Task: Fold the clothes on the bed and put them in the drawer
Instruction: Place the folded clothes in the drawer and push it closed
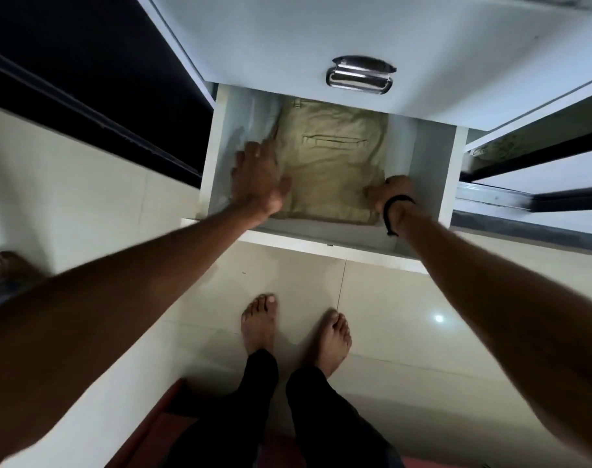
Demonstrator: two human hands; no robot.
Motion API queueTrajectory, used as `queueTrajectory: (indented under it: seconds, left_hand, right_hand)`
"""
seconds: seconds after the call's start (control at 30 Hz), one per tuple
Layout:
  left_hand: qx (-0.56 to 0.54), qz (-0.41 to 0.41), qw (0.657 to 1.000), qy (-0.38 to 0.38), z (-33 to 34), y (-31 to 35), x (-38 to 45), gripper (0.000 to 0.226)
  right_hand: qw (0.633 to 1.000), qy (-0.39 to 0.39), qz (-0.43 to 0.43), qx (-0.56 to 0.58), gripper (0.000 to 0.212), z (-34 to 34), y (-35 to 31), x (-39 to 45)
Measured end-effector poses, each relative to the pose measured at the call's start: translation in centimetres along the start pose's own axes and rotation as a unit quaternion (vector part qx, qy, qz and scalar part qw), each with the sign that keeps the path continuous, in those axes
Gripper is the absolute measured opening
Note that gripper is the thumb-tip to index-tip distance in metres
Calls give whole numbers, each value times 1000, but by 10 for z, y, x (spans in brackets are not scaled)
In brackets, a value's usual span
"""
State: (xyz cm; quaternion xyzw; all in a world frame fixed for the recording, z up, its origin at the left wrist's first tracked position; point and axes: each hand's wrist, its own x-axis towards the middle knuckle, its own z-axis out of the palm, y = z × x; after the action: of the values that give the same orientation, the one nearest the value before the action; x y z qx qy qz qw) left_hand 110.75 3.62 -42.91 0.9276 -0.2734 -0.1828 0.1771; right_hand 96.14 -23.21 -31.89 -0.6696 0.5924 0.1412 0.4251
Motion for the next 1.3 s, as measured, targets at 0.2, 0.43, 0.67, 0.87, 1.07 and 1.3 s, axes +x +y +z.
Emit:
queueTrajectory:
  seconds: [0.2, 0.43, 0.67, 0.87, 1.07, 1.3]
  left_hand:
    - [1, 224, 961, -160, -178, 154, -112, 33]
    - [41, 247, 966, -71, -163, 135, -127, 24]
    - [16, 262, 965, -16, -152, 121, -127, 30]
    - [-28, 38, 996, 81, -150, 147, -81, 41]
    - [-334, -222, 907, 129, -147, 196, 5, 23]
    - [-345, -243, 902, 87, -151, 188, 41, 18]
  right_hand:
    - [978, 108, -162, 77, 25, -32, 17, -159]
    - [877, -83, 179, 438, 10, 51, 81, -208]
    - [716, -169, 201, 647, 42, 112, 70, -135]
    - [699, -223, 149, 663, 13, 95, 33, -101]
    - [742, -265, -21, 615, 13, 44, -53, -41]
    - [826, -180, 1, 535, 63, 45, -80, -27]
